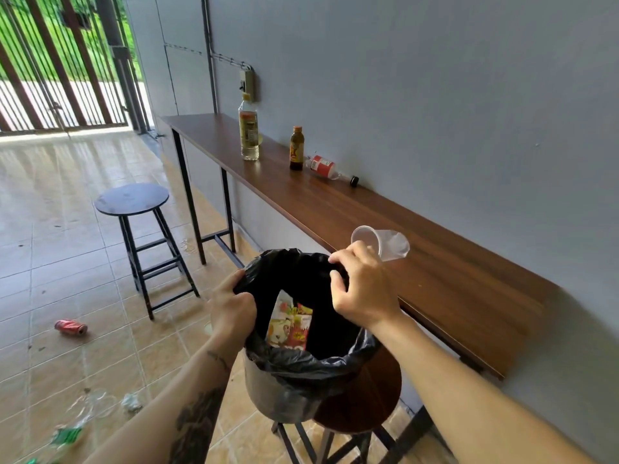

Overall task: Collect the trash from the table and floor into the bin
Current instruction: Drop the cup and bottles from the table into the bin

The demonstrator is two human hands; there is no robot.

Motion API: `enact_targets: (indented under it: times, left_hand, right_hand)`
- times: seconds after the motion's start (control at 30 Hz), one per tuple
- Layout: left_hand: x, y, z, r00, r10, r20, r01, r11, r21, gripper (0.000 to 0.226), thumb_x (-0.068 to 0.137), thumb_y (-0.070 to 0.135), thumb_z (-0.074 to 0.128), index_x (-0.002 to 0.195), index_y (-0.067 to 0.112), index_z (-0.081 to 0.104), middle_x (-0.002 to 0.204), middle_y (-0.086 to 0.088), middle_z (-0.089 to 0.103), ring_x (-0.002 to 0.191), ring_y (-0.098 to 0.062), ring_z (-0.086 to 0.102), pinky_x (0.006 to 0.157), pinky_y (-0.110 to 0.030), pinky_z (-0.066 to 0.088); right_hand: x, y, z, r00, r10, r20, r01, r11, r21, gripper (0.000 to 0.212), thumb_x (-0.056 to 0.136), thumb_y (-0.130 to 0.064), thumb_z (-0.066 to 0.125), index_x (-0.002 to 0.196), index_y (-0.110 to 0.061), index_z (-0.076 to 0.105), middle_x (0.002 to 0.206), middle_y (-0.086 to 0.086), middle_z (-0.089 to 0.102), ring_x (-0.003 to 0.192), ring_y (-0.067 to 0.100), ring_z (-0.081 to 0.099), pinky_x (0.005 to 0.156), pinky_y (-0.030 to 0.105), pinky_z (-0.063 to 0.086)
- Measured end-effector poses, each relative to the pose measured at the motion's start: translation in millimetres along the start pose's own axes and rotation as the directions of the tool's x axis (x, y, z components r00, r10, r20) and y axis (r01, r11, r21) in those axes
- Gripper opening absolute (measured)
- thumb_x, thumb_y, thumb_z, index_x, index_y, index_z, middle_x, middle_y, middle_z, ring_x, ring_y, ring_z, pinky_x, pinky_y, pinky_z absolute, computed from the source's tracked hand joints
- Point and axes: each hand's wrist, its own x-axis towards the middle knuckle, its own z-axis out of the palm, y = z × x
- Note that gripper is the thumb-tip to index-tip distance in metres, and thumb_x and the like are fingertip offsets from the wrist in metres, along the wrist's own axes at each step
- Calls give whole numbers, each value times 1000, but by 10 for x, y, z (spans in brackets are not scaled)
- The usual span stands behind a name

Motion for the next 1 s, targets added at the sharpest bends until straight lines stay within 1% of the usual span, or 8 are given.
enact_targets:
  times: [0.1,0.2,0.27,0.37,0.53,0.67,0.8,1.0]
  left_hand:
    - [-1,-3,48,999,-18,27,19,999,-28,71,73,-9,42,136,21,59,125,-3,65,111,-24,61,97,-41,54]
    - [8,-8,86,999,-41,29,42,999,-18,72,72,-8,42,133,24,61,121,2,65,113,-23,60,100,-40,51]
    - [23,-11,109,999,-33,29,34,999,-14,72,71,-6,43,133,25,62,123,2,66,114,-23,60,100,-41,52]
    - [38,-1,124,999,-9,31,9,1000,-8,72,72,-7,43,135,25,60,123,1,65,113,-24,61,97,-43,54]
    - [46,16,149,1000,17,-18,-17,1000,10,70,77,-11,42,136,22,59,122,3,61,114,-21,59,99,-42,52]
    - [36,35,150,998,28,-53,-27,1000,16,70,78,-11,39,135,24,60,119,3,62,109,-22,60,96,-40,53]
    - [72,39,109,999,23,-42,-23,1000,-10,69,78,-12,39,134,23,60,112,0,64,102,-26,65,91,-45,56]
    - [242,-41,-149,997,-24,-80,24,1000,-2,75,66,1,40,131,31,61,125,3,65,109,-21,62,93,-41,56]
  right_hand:
    - [105,273,-120,984,134,-116,-154,972,-177,51,69,-15,61,120,-18,59,122,10,50,109,31,47,82,44,50]
    - [187,583,-144,876,469,114,-427,863,-272,81,74,-30,65,147,-33,32,157,8,22,141,37,21,107,58,34]
    - [235,755,-147,806,518,285,-440,848,-295,90,76,-36,65,152,-41,18,163,1,12,147,34,12,110,57,31]
    - [359,857,-149,818,465,339,-386,880,-277,87,76,-27,65,150,-39,21,156,-2,29,141,30,25,107,51,37]
    - [556,810,-83,900,340,275,-224,899,-377,51,79,-21,65,124,-30,40,128,4,55,123,30,43,94,47,42]
    - [559,746,25,932,217,291,-104,928,-357,43,78,-26,64,115,-25,42,116,0,61,118,28,47,92,45,39]
    - [506,519,187,961,-10,276,79,968,-238,34,78,-35,61,106,-21,46,100,-3,64,107,27,55,90,44,38]
    - [463,-29,507,913,-180,365,233,967,-105,34,81,-38,57,108,-19,46,104,0,65,101,28,57,91,43,37]
